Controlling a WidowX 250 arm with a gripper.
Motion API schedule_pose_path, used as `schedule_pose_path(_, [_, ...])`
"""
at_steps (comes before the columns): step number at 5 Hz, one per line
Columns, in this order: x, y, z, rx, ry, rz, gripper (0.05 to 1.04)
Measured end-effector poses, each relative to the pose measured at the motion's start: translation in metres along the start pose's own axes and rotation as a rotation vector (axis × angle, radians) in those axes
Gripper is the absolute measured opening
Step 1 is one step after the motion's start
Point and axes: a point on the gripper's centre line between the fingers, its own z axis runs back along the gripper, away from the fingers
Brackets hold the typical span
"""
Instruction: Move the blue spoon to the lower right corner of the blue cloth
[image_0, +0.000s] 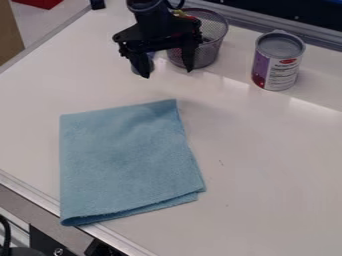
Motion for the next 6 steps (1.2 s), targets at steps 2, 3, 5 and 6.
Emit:
schedule_pose_path(2, [0.006,0.016,-0.008,0.064,-0.01,-0.04,1.0])
schedule_pose_path(3, [0.019,0.033,-0.009,0.087,-0.049,-0.077,1.0])
schedule_pose_path(5, [0.045,0.055,-0.023,0.098,-0.191,-0.21,1.0])
schedule_pose_path(6, [0.048,0.057,-0.032,0.109,-0.203,-0.237,1.0])
